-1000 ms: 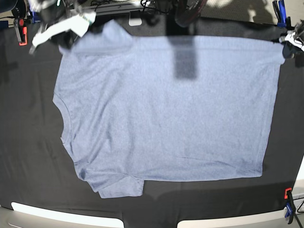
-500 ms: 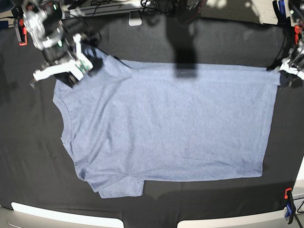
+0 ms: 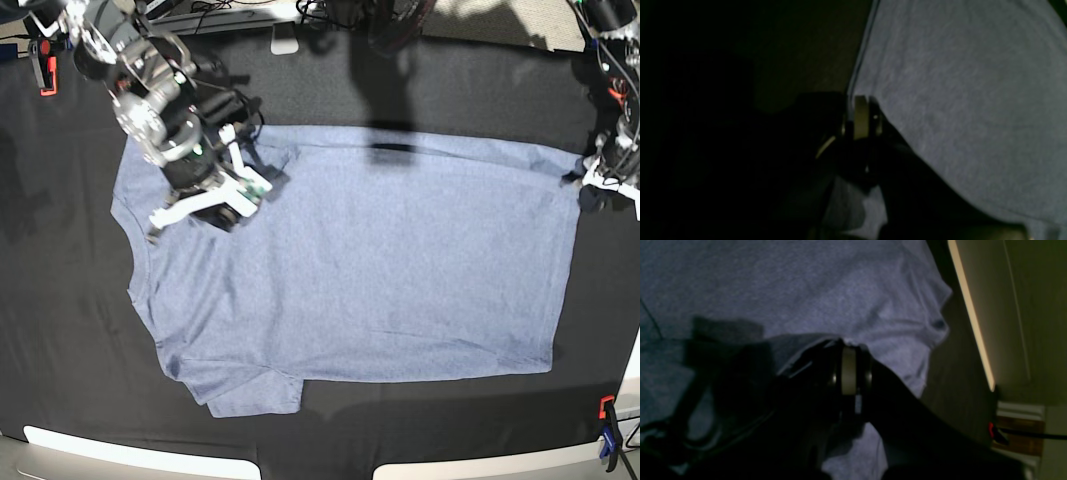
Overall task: Layout the t-shirt on the table in an organized manner, then fold the t-shirt properly
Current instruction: 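Move the right gripper over the shirt toward the collar and lower it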
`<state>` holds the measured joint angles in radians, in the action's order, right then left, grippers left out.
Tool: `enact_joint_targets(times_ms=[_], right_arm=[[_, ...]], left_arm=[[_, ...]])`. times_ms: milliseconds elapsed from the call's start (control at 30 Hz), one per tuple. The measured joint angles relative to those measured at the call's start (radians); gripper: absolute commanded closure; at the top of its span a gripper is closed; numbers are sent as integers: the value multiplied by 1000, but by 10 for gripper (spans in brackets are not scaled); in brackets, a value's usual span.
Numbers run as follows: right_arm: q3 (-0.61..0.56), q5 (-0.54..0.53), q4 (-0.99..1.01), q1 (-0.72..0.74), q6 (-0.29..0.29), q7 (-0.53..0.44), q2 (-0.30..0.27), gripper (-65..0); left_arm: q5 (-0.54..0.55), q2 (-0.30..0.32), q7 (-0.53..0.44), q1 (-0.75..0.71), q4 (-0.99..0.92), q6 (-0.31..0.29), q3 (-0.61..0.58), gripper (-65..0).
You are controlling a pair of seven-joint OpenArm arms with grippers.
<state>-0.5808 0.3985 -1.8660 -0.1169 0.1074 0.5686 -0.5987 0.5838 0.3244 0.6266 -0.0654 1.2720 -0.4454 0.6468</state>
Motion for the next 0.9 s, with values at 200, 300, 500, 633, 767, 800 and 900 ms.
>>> enact_joint_targets(times_ms=[200, 300, 500, 633, 767, 800, 900], right_arm=[[-105, 0, 85, 110, 0, -3, 0, 0], [-131, -2, 133, 155, 0, 0, 0, 0], [-144, -8, 144, 215, 0, -2, 1, 0], [-144, -56, 144, 245, 0, -3, 1, 0], [-144, -56, 144, 258, 0, -4, 1, 0], [-144, -56, 144, 261, 0, -3, 1, 0], [-144, -56, 144, 261, 0, -4, 1, 0]], left_arm=[[-68, 0, -48, 33, -12, 0, 0, 0], [-68, 0, -51, 41, -12, 16, 0, 0], [-72, -1, -105, 39, -13, 27, 0, 0], [-72, -1, -103, 58, -14, 28, 0, 0], [-64, 0, -105, 97, -14, 30, 0, 0], [-62, 0, -107, 105, -14, 30, -1, 0], [-53, -1, -105, 120, -14, 30, -4, 0]])
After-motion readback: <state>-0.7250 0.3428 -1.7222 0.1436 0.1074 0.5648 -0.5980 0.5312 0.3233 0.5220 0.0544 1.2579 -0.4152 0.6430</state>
